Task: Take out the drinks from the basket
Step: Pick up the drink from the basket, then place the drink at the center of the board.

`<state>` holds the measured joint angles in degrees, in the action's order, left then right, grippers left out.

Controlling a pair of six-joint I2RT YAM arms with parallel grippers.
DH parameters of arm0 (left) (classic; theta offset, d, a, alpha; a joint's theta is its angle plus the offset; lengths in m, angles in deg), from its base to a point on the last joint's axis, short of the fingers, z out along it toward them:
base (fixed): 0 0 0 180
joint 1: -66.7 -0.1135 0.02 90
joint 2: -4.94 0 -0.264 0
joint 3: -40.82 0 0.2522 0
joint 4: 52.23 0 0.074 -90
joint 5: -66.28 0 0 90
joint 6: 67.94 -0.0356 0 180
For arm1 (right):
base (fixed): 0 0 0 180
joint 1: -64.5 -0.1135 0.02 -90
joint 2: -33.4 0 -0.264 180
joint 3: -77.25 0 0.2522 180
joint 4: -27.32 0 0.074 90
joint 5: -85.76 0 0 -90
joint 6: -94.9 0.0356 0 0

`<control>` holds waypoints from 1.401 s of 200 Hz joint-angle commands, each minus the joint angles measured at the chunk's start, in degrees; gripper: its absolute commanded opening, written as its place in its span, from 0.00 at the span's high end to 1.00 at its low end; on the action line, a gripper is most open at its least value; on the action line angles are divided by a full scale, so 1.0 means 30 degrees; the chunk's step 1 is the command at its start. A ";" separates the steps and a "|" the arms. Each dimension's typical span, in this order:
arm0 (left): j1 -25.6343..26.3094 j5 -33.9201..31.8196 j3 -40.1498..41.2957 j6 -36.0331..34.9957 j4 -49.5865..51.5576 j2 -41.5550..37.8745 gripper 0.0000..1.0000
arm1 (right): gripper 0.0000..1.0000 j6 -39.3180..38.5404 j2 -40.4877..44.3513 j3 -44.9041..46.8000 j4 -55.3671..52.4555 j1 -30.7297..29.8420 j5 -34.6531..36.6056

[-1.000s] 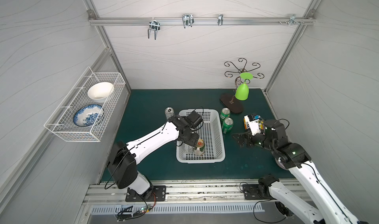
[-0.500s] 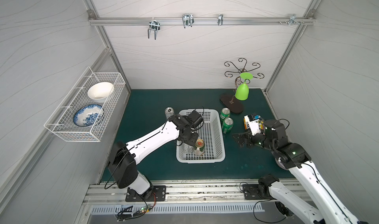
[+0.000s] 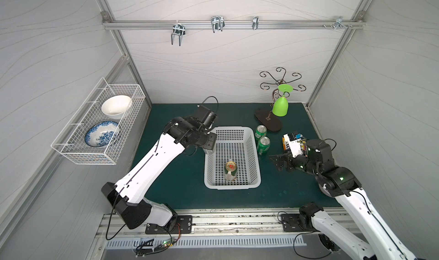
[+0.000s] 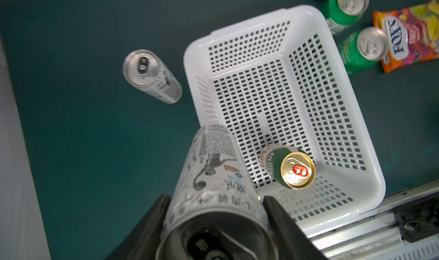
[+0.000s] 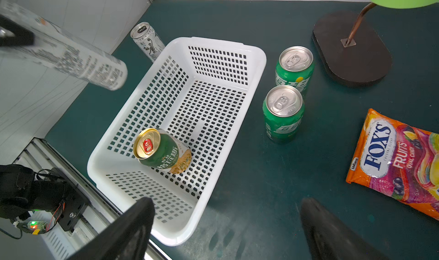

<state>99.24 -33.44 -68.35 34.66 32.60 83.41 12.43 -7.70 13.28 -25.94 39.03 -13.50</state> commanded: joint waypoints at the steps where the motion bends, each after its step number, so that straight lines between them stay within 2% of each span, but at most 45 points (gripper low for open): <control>1: -0.1627 -0.0110 -0.0751 -0.0733 0.0095 -0.1085 0.59 | 0.01 -0.0139 0.0055 0.0120 -0.0187 0.0004 -0.0104; 38: -0.4224 0.1050 0.1145 -0.1152 -0.0794 -0.1215 0.59 | 0.01 -0.0164 0.0030 0.0085 -0.0190 0.0013 -0.0095; 73: -0.5309 0.1931 0.3242 -0.1197 -0.2770 -0.0358 0.59 | 0.01 -0.0163 -0.0030 0.0098 -0.0227 0.0004 -0.0095; 141: -0.5601 0.1697 0.4310 -0.0924 -0.4913 0.2253 0.60 | 0.01 -0.0195 -0.0095 0.0094 -0.0308 0.0003 -0.0076; 207: -0.5600 0.2020 0.5974 -0.0597 -0.6386 0.3237 0.59 | 0.01 -0.0254 -0.0198 0.0045 -0.0307 -0.0003 -0.0073; 280: -0.5601 0.2383 0.6639 -0.0378 -0.6974 0.4024 0.55 | 0.01 -0.0254 -0.0155 0.0043 -0.0300 -0.0003 -0.0102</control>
<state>82.71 -27.14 -47.61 33.00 14.85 95.54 12.38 -8.18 13.28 -25.97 39.03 -13.52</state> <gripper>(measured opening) 0.607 0.991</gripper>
